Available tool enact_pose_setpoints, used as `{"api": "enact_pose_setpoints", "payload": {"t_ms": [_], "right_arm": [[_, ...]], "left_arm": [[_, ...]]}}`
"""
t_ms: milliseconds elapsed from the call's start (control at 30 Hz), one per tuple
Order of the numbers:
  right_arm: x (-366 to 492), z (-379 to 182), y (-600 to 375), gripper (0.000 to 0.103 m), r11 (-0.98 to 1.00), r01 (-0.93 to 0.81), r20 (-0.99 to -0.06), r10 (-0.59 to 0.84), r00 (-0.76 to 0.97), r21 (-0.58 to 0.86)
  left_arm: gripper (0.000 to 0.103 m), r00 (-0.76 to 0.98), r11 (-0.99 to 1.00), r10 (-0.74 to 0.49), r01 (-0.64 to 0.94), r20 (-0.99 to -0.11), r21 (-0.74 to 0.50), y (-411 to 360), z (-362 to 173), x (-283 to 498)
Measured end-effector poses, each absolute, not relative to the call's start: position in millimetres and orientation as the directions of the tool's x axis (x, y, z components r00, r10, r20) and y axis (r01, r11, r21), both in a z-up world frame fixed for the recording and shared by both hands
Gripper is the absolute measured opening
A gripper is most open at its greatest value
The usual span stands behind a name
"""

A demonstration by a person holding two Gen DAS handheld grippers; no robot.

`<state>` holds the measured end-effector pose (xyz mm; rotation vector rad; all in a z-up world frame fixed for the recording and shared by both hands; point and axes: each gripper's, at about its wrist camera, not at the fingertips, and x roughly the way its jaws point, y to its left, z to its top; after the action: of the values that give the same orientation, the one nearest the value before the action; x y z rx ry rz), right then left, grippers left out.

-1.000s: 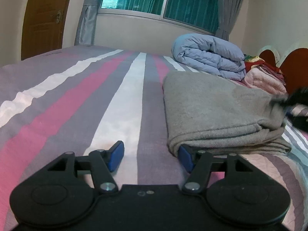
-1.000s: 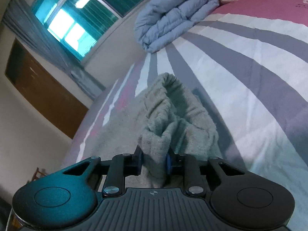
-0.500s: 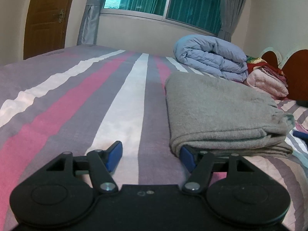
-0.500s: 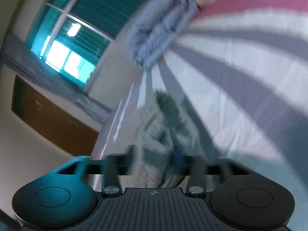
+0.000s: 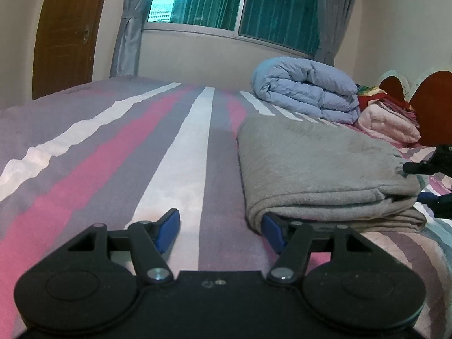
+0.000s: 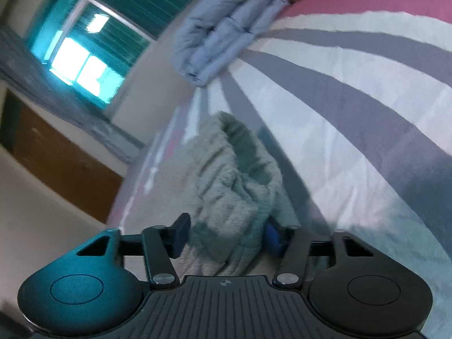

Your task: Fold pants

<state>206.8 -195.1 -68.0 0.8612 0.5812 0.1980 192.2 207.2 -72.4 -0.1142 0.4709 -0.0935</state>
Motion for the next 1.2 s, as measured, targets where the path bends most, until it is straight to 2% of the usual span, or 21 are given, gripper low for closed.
{"api": "enact_pose_setpoints", "payload": {"t_ms": [100, 267, 433, 500, 633, 733, 767, 800, 867, 1033, 1167, 1200], "right_arm": [[199.6, -65.5, -184.6, 0.052, 0.69, 0.038, -0.415, 0.388, 0.823, 0.723], [219.2, -85.9, -192.0, 0.054, 0.589, 0.094, -0.422, 0.449, 0.788, 0.802], [232.4, -81.0, -184.9, 0.053, 0.64, 0.098, -0.47, 0.444, 0.763, 0.762], [233.2, -77.5, -182.8, 0.048, 0.642, 0.101, -0.476, 0.443, 0.76, 0.76], [224.8, -78.0, -194.5, 0.045, 0.486, 0.127, -0.387, 0.483, 0.786, 0.865], [210.2, -70.5, -204.8, 0.044, 0.286, 0.053, -0.2, 0.516, 0.833, 0.957], [205.1, -71.4, -206.5, 0.044, 0.259, 0.033, -0.165, 0.507, 0.846, 0.965], [202.7, -77.4, -205.4, 0.044, 0.282, 0.05, -0.189, 0.492, 0.85, 0.958], [212.0, -103.8, -196.7, 0.041, 0.361, 0.202, -0.374, 0.51, 0.774, 0.911], [212.4, -96.1, -195.4, 0.041, 0.452, 0.149, -0.39, 0.504, 0.771, 0.879], [211.1, -79.5, -193.6, 0.042, 0.5, 0.08, -0.348, 0.471, 0.81, 0.862], [213.6, -78.0, -191.9, 0.042, 0.534, 0.077, -0.366, 0.46, 0.809, 0.842]], "left_arm": [[0.058, 0.884, 0.989, -0.117, 0.06, -0.452, -0.139, 208.2, -73.9, 193.2], [0.06, 0.883, 0.987, -0.125, 0.065, -0.453, -0.148, 209.8, -73.8, 193.9], [0.061, 0.881, 0.987, -0.126, 0.063, -0.457, -0.151, 211.4, -73.8, 195.5], [0.06, 0.88, 0.986, -0.126, 0.061, -0.458, -0.155, 212.1, -74.0, 195.9], [0.061, 0.88, 0.986, -0.128, 0.062, -0.458, -0.156, 212.2, -73.8, 194.9], [0.063, 0.889, 0.986, -0.128, 0.064, -0.44, -0.156, 212.0, -72.7, 192.8], [0.063, 0.893, 0.987, -0.119, 0.058, -0.435, -0.153, 212.3, -72.2, 192.1], [0.062, 0.893, 0.987, -0.112, 0.048, -0.437, -0.155, 213.6, -72.5, 192.3], [0.063, 0.887, 0.98, -0.128, 0.045, -0.444, -0.192, 219.0, -73.2, 194.2], [0.063, 0.885, 0.983, -0.124, 0.048, -0.448, -0.177, 218.1, -72.9, 194.2], [0.065, 0.882, 0.983, -0.124, 0.048, -0.455, -0.175, 218.0, -73.3, 194.3], [0.066, 0.88, 0.983, -0.126, 0.048, -0.459, -0.177, 218.1, -73.4, 194.9]]}}
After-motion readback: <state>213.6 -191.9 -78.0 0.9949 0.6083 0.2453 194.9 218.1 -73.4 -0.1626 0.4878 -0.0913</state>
